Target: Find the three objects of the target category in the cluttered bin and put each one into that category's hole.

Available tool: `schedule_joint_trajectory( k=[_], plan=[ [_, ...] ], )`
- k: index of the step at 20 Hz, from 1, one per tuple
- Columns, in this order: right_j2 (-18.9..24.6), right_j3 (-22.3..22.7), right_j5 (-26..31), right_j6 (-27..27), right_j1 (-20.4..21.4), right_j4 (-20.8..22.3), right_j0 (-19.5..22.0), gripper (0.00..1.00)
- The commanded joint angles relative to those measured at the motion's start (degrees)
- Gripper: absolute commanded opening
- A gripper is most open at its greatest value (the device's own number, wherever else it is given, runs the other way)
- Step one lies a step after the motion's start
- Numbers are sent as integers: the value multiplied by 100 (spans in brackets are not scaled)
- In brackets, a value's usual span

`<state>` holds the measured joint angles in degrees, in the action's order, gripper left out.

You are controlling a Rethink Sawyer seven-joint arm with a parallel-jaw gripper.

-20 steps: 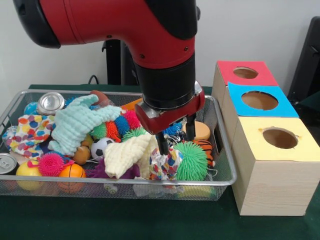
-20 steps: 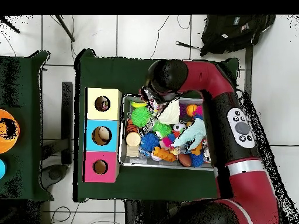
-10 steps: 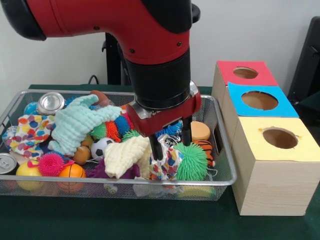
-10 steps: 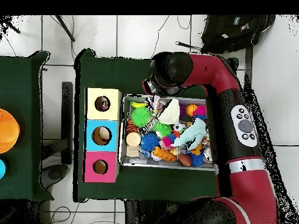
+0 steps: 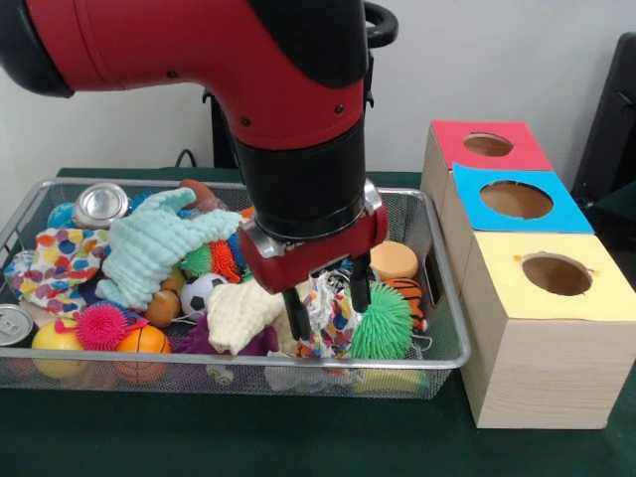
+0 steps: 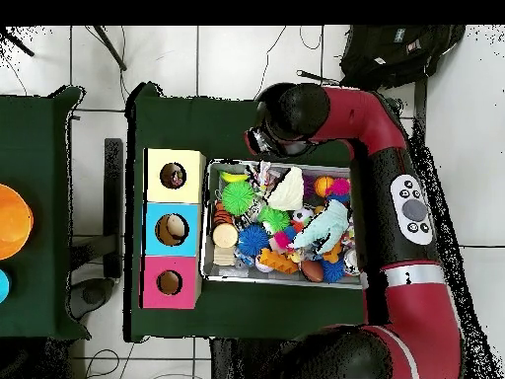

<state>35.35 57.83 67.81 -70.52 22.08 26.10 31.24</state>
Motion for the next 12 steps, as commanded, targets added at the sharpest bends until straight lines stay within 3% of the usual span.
schedule_joint_trajectory(
  k=[1, 12],
  plan=[
    [-282, -189, 359, 683, -380, 351, -18, 100],
    [-304, -160, 404, 929, -543, 340, 25, 100]
  ],
)
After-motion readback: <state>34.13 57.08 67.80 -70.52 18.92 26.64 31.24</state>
